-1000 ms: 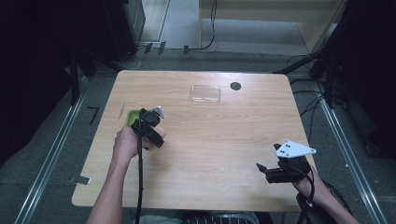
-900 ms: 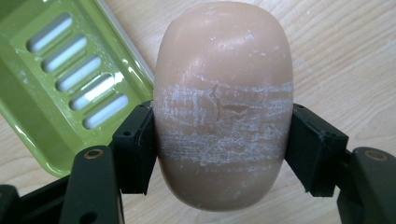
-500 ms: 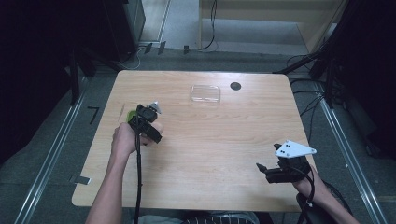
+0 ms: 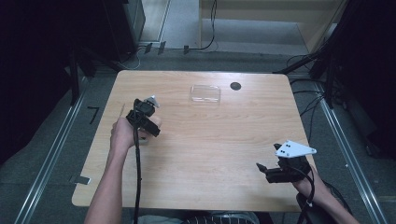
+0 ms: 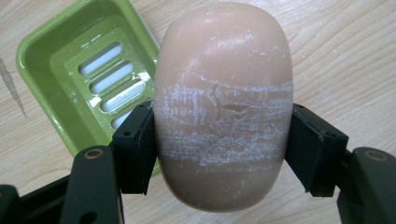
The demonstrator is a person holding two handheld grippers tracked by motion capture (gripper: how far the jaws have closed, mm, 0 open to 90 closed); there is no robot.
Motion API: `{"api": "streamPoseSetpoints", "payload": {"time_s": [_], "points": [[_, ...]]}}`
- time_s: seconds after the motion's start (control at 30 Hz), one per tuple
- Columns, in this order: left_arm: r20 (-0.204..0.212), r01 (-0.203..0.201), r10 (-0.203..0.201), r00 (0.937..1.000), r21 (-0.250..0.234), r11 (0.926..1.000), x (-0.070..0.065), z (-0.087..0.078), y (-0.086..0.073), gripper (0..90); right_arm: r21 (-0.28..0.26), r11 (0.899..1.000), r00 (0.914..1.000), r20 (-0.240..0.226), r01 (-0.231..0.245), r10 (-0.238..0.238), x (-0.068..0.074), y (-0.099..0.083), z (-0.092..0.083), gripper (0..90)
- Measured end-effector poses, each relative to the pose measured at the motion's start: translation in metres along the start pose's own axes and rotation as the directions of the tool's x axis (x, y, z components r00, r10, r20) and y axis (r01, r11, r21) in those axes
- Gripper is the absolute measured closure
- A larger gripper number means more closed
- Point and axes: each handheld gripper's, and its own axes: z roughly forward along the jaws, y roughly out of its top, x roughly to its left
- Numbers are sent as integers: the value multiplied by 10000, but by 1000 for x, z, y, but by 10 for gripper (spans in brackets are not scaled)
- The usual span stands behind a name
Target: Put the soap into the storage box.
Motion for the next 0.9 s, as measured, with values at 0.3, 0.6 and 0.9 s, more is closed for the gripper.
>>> {"api": "streamPoseSetpoints", "payload": {"time_s": [0.3, 0.6, 0.9], "points": [[-179, 229, -234, 9996, -273, 9994, 7, -2, 5, 334, -5, 10000, 10000, 16, 20, -20, 0, 0, 0, 134], [-215, 625, -638, 9977, -560, 9965, 17, -5, 7, 334, 1, 10000, 10000, 1, -9, 9, 0, 0, 0, 134], [-274, 1184, -1209, 9923, -783, 9899, 30, 2, 7, 334, 9, 10000, 10000, 7, -24, 24, 0, 0, 0, 133]]}}
